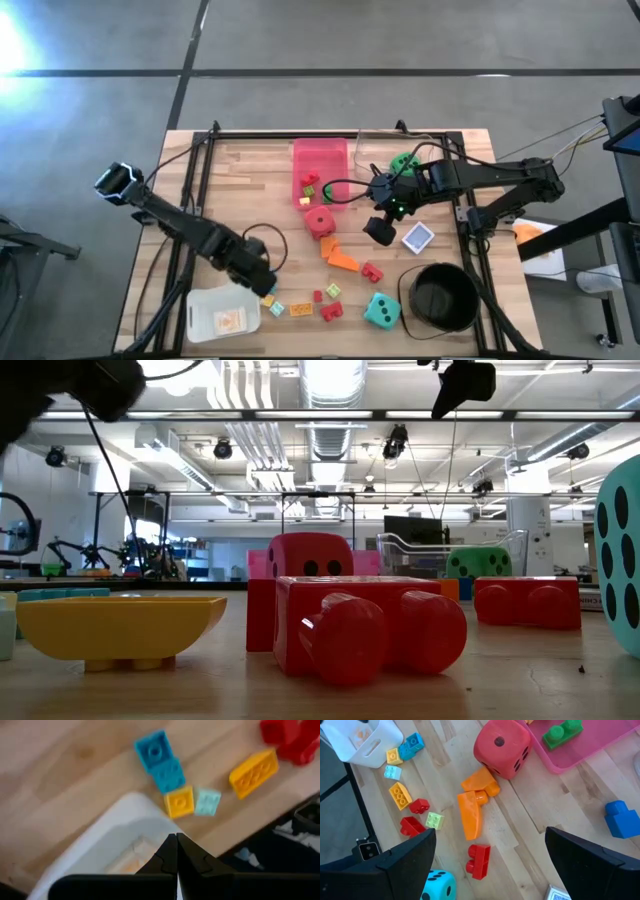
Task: Pick & Place Toys
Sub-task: Put the blue game piece into the red bin
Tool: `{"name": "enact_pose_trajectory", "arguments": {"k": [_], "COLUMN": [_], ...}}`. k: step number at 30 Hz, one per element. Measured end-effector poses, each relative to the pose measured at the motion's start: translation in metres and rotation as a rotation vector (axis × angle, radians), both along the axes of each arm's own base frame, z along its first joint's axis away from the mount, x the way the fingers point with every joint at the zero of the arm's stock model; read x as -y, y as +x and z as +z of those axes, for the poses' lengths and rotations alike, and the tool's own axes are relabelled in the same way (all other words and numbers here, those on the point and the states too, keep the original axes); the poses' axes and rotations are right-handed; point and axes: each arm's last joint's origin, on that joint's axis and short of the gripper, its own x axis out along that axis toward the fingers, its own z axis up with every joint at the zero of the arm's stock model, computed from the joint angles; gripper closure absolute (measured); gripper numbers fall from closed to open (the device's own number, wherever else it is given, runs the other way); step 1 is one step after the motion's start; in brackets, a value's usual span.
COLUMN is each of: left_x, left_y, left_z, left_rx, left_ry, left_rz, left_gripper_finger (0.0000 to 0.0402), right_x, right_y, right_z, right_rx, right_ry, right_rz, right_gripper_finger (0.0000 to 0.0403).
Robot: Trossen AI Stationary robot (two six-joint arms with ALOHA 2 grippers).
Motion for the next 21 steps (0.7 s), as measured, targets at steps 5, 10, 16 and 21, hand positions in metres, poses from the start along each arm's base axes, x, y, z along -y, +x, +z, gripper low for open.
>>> {"name": "enact_pose_trajectory", "arguments": {"k": [5,10,16,21], "left_x": [-0.019,-0.042,-0.058,-0.059], "left_y": [0.008,0.012,0.018,0.020], "left_z": [-0.010,-0.017,-0.017,-0.020], "left_rx": [0.060,0.045,0.073,0.075], "left_ry": [0.092,0.127,0.157,0.169], "left_rz": [-0.035,-0.031,-0.111,-0.169], "left_gripper_finger": [0.0386,0.0328,0.0239,0.0184], "right_x": [0.000,0.000,0.000,0.000], "right_y": [0.000,0.000,0.000,0.000], "right_z": [0.000,0.000,0.000,0.000], "right_rx": [0.000,0.000,0.000,0.001], "right_ry": [0.000,0.000,0.000,0.000], "right_rz": [0.000,0.000,0.000,0.001], "right_gripper_finger": [0.0035,0.0035,0.0035,0.0035]}}
